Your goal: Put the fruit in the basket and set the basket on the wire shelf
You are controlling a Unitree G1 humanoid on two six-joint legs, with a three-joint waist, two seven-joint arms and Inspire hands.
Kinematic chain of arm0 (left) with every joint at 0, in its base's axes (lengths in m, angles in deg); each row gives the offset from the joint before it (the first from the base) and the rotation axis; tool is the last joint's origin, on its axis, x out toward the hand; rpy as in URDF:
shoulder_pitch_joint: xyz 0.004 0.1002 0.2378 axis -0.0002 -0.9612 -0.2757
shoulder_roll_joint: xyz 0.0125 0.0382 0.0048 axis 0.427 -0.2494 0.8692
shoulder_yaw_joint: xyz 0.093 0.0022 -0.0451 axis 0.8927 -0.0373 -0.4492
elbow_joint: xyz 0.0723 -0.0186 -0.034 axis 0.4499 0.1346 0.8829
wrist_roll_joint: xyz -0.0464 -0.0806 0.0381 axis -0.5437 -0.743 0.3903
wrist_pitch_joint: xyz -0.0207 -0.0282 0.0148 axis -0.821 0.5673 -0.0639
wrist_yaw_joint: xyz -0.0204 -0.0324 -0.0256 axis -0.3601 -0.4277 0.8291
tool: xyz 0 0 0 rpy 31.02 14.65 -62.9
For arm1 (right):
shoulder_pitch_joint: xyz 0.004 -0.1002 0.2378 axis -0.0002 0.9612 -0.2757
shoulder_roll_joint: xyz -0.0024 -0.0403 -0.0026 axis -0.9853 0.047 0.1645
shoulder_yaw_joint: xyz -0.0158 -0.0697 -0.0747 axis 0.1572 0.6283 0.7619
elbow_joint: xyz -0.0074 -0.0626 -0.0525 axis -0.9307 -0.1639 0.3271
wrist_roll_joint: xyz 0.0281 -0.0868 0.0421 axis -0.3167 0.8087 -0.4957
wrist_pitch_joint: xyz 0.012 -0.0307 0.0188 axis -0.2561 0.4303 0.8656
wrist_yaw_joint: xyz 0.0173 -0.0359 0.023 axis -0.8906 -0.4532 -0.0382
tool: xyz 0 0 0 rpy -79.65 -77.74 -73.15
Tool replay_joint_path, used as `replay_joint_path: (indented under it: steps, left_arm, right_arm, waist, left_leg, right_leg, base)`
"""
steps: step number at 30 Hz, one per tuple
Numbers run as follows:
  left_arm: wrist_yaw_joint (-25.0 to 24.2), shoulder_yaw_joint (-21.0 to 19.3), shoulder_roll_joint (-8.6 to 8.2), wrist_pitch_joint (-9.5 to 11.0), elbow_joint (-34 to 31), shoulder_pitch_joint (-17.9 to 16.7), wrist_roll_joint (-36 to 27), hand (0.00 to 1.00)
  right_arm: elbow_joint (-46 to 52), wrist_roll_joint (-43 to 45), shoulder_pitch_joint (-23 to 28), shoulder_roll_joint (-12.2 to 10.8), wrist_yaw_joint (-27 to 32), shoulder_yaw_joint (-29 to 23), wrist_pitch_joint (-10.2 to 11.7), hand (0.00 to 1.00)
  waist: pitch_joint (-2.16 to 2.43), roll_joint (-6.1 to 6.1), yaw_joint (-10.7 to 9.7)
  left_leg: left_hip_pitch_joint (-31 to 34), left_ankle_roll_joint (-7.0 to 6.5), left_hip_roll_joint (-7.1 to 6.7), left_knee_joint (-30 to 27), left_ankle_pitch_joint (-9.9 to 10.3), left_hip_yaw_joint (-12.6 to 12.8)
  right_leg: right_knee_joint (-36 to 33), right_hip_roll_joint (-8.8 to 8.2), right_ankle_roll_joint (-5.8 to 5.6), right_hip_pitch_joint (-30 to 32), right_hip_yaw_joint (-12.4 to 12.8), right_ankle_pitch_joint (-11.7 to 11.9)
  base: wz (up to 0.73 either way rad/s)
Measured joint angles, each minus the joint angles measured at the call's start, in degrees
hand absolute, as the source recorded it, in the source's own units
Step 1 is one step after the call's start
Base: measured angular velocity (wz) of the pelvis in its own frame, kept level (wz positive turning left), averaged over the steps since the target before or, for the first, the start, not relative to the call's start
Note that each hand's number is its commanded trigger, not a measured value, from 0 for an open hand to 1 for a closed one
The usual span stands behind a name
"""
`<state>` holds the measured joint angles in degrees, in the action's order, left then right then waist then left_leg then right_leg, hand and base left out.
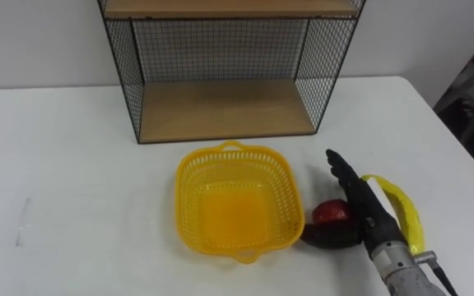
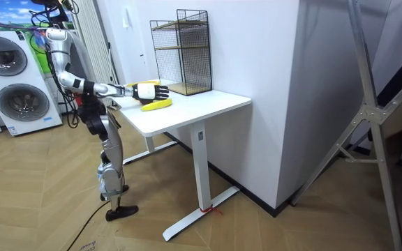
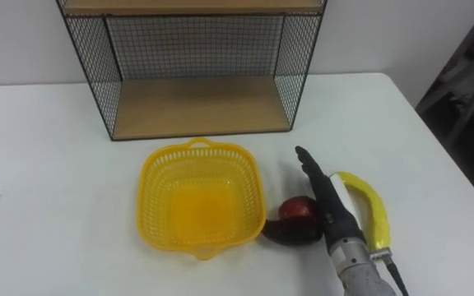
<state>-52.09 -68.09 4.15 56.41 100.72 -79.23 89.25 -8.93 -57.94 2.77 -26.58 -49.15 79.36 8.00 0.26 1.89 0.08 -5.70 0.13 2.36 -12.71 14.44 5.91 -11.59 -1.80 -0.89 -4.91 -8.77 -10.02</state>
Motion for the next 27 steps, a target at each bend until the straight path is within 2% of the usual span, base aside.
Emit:
replay_joint_path:
  steps: [1, 2, 7, 14, 27]
  left_arm:
    - [0.0, 0.1, -0.02, 0.0, 0.0, 0.0, 0.0, 0.00]
    - [0.0, 0.4, 0.00, 0.0, 0.0, 0.0, 0.0, 0.00]
    - [-0.4, 0.5, -0.01, -0.5, -0.9, -0.7, 1.3, 0.00]
    - [-1.2, 0.6, -0.01, -1.8, -1.9, -0.8, 1.2, 0.00]
    - [-0.8, 0.6, -0.02, -1.8, -2.4, -0.7, 1.2, 0.00]
  right_arm:
    - [-0.3, 0.0, 0.0, -0.2, 0.3, 0.0, 0.1, 0.47]
    - [-0.4, 0.0, 0.0, -0.3, 0.5, 0.0, 0.2, 1.00]
    - [-1.6, 0.5, 0.0, -0.6, 1.9, -0.5, 1.1, 1.00]
    - [-3.1, 2.3, -0.4, -0.5, 5.7, -2.0, 1.2, 1.00]
    - [-3.9, 5.9, -0.7, -0.7, 9.9, -1.8, 1.4, 1.00]
  waist:
    - [0.00, 0.00, 0.0]
    - [0.00, -0.01, 0.0]
    - [0.03, -0.07, 0.1]
    - [0.15, -0.24, 0.2]
    - [0.18, -0.27, 0.1]
  left_leg:
    - [0.0, 0.00, 0.01, 0.0, 0.0, 0.0]
    - [0.0, 0.00, 0.02, -0.1, 0.0, 0.0]
    - [0.0, 0.00, 0.01, -0.1, 0.0, 0.0]
    - [-1.0, 0.00, 0.01, 0.6, 0.0, 0.0]
    - [-1.9, 0.02, -0.07, 1.2, 0.0, 0.0]
  right_leg:
    - [0.0, 0.00, 0.00, 0.0, 0.0, 0.1]
    - [0.0, 0.00, 0.00, 0.0, 0.0, 0.1]
    - [0.1, 0.04, 0.02, 0.0, 0.1, 0.3]
    - [1.0, 0.17, -0.01, -0.7, 0.1, 0.3]
    - [1.9, 0.24, -0.13, -1.9, 0.0, 0.4]
  base:
    - [0.00]
    - [0.00]
    - [0.00]
    - [0.00]
    - [0.00]
